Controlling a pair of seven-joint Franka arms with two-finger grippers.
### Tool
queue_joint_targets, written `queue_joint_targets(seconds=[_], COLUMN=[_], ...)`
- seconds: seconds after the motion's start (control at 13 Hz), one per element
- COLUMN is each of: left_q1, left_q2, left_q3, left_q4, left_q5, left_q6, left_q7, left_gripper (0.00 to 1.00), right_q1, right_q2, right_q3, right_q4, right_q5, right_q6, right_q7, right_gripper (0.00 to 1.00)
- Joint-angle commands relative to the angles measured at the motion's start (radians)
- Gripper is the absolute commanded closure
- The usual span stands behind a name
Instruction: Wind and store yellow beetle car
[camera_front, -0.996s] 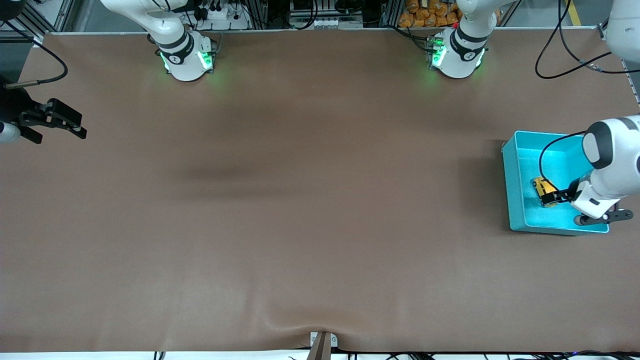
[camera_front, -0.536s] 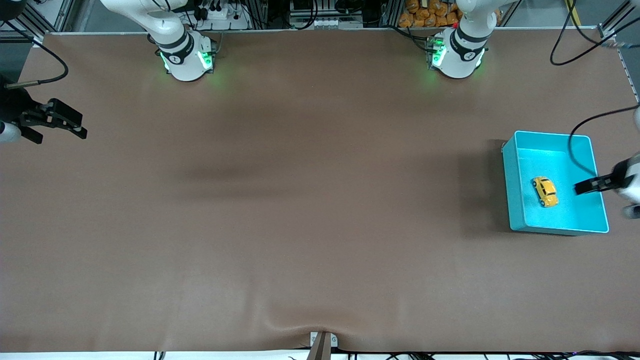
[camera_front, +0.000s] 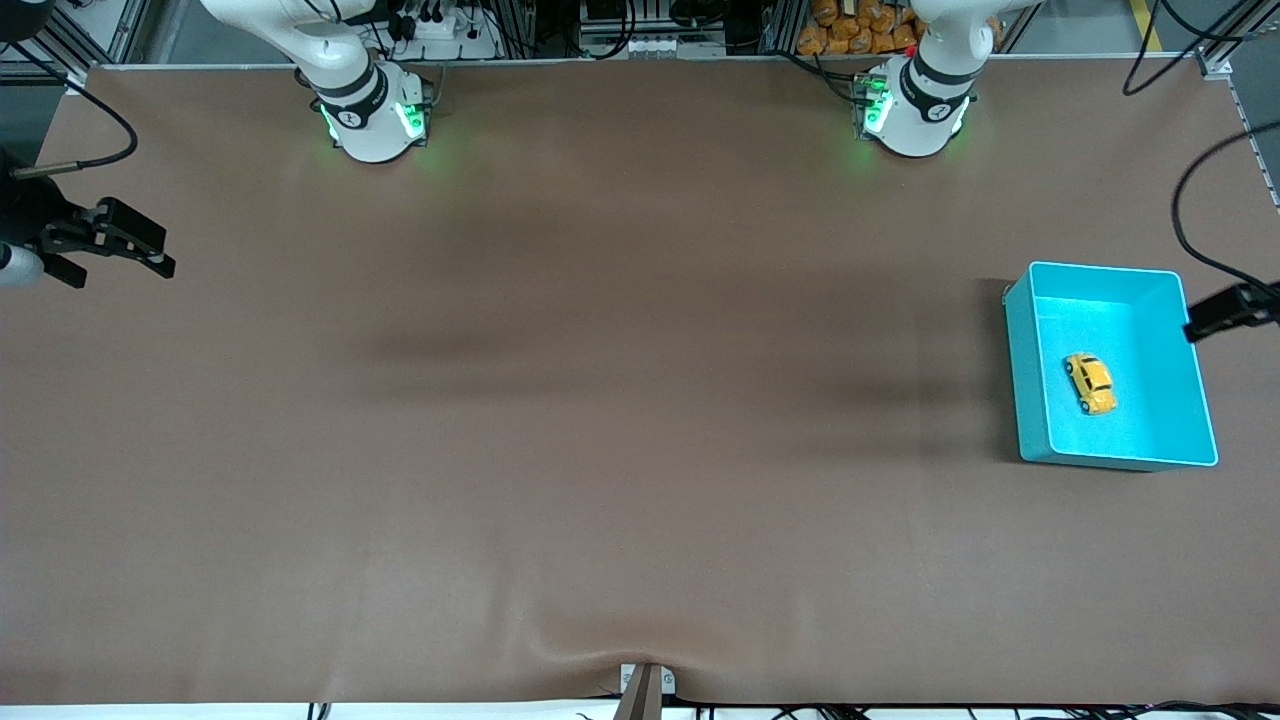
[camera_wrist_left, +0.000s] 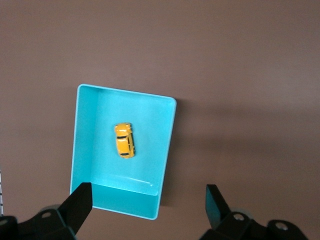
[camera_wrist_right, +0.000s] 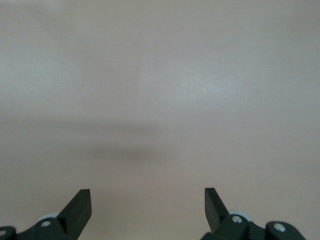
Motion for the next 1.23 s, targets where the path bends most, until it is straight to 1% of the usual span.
queue_joint_targets(seconds=[0.0, 0.08, 0.31, 0.46, 0.54, 0.69, 0.77, 0.92, 1.15], left_q1=[-0.07, -0.084, -0.095, -0.095, -0.096, -0.099, -0.098, -0.096, -0.096], left_q2=[-0.061, -0.078, -0.115, -0.115, -0.115, -0.112, -0.109, -0.109, -0.11], left_q3=[0.003, -0.006, -0.09, -0.144, -0.153, -0.147, -0.144, -0.141, -0.141], left_q4=[0.006, 0.017, 0.017, 0.014, 0.012, 0.011, 0.009, 0.008, 0.005], left_q5=[-0.015, -0.015, -0.017, -0.018, -0.027, -0.108, -0.121, -0.121, -0.121], left_q6=[-0.101, -0.141, -0.152, -0.152, -0.154, -0.152, -0.152, -0.154, -0.16], left_q7=[-0.003, -0.005, -0.05, -0.182, -0.201, -0.198, -0.189, -0.125, -0.118], left_gripper=[0.0, 0.0, 0.0, 0.0, 0.0, 0.0, 0.0, 0.0, 0.0], right_q1=[0.02, 0.02, 0.02, 0.02, 0.02, 0.02, 0.02, 0.02, 0.02], right_q2=[0.002, 0.002, 0.002, 0.002, 0.001, 0.001, 0.001, 0.001, 0.001], right_q3=[-0.015, -0.015, -0.015, -0.015, -0.015, -0.015, -0.015, -0.015, -0.015], right_q4=[0.004, 0.005, 0.005, 0.005, 0.005, 0.005, 0.005, 0.007, 0.007], right_q5=[-0.003, -0.003, -0.005, -0.005, -0.005, -0.006, -0.006, -0.006, -0.006], right_q6=[-0.007, -0.007, -0.007, -0.005, -0.005, -0.005, -0.005, -0.005, -0.005], right_q7=[0.002, 0.001, -0.001, -0.003, -0.003, -0.003, -0.003, -0.001, 0.002], right_gripper=[0.0, 0.0, 0.0, 0.0, 0.0, 0.0, 0.0, 0.0, 0.0])
